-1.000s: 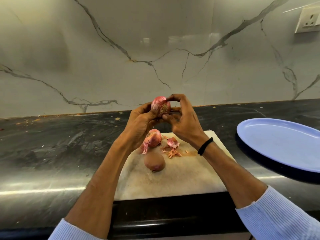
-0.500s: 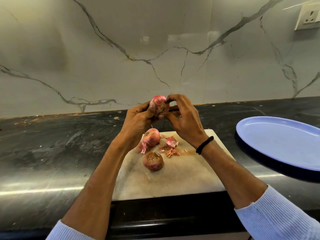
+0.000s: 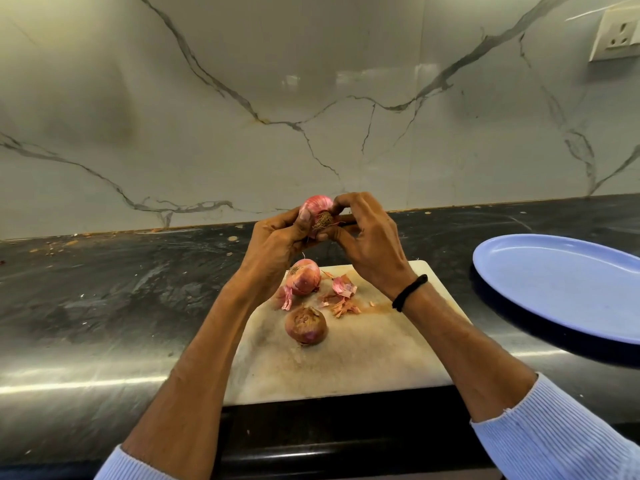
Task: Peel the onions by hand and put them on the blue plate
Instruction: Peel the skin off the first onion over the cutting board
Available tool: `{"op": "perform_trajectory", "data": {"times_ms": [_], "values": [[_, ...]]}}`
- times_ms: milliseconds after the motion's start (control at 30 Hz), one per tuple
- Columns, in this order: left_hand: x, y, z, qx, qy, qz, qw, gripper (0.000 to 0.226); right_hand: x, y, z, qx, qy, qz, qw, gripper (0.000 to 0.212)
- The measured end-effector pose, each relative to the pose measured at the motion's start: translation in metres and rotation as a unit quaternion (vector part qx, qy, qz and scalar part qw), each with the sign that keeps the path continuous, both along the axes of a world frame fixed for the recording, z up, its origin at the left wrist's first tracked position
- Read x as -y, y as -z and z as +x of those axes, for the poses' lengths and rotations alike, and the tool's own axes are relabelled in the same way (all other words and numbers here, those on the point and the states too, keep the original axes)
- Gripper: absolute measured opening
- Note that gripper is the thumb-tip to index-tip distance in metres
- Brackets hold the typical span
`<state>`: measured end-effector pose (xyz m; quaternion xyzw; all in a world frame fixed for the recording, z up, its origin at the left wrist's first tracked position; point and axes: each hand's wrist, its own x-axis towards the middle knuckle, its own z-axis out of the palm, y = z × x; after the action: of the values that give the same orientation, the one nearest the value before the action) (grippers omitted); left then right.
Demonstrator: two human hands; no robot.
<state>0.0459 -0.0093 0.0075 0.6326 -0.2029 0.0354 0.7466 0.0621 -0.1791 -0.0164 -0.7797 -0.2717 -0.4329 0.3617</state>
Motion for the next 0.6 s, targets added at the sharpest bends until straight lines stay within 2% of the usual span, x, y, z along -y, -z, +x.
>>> {"op": "perform_trajectory", "data": {"times_ms": [300,400,500,600], "values": [[0.0022,-0.0034,-0.0015,-0.020,0.004,-0.022,1.000,0.035,-0.0005,-0.0006,0.0015,0.014,0.023,0.002,1.000,0.018],[0.0001,-0.0054,-0.0004,-0.026,-0.013,-0.025,0.999,0.037,-0.0018,-0.0024,0.0002,0.011,0.009,0.022,1.000,0.023],[0.0003,-0.0064,-0.0001,-0.035,-0.009,-0.036,0.999,0.028,0.0001,-0.0039,-0.0014,0.017,0.026,0.018,0.999,0.037],[0.0017,-0.0059,0.0003,-0.044,-0.004,-0.039,0.998,0.023,0.0007,-0.0036,-0.0018,0.054,0.048,0.009,0.997,0.033]]}}
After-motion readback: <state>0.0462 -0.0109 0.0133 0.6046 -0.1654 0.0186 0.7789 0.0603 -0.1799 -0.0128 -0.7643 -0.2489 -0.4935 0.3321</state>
